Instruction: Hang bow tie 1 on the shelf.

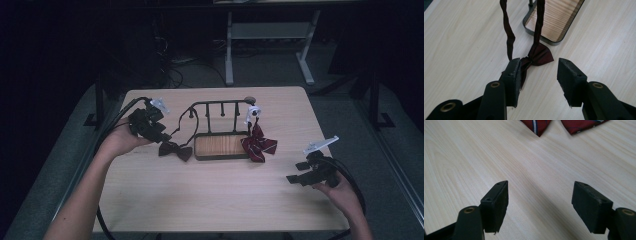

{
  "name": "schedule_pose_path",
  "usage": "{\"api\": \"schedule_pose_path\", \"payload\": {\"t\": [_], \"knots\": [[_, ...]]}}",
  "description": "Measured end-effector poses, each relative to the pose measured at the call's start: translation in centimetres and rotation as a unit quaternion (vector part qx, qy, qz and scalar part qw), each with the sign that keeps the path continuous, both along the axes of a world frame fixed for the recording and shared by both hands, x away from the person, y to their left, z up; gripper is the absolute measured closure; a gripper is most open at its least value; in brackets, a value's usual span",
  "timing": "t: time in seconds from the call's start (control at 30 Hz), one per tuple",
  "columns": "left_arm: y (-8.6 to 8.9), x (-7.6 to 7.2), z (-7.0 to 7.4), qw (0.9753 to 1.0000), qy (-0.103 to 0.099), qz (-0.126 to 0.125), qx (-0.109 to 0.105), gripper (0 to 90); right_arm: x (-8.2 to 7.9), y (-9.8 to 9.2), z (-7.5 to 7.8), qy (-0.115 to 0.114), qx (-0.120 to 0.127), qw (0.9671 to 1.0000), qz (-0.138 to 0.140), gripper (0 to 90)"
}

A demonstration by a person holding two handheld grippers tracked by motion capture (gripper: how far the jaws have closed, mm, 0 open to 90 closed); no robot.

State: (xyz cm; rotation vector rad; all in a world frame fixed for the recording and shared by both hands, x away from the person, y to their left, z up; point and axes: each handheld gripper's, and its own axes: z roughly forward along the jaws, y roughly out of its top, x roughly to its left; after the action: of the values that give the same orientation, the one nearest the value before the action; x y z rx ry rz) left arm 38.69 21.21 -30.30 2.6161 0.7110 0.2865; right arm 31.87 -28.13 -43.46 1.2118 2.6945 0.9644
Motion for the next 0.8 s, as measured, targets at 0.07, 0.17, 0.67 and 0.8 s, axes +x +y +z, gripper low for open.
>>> {"api": "schedule_pose_path", "payload": {"t": [0.07, 0.17, 0.67, 0.8], "knots": [[0.1, -0.1, -0.2, 1.0, -0.001, 0.002, -0.001, 53.5, 0.0, 0.0, 0.0, 0.0, 0.0, 1.0, -0.001, 29.6], [0.2, -0.3, -0.4, 1.0, -0.001, 0.002, -0.003, 52.9, 0.0, 0.0, 0.0, 0.0, 0.001, 1.0, -0.001, 29.6], [0.6, -1.2, -1.8, 0.9999, 0.002, 0.005, -0.012, 49.4, 0.0, 0.0, 0.0, -0.002, 0.001, 1.0, -0.002, 29.6], [0.8, -1.5, -2.1, 0.9999, 0.002, 0.004, -0.016, 48.6, 0.0, 0.0, -0.1, -0.002, 0.001, 1.0, -0.002, 29.6]]}}
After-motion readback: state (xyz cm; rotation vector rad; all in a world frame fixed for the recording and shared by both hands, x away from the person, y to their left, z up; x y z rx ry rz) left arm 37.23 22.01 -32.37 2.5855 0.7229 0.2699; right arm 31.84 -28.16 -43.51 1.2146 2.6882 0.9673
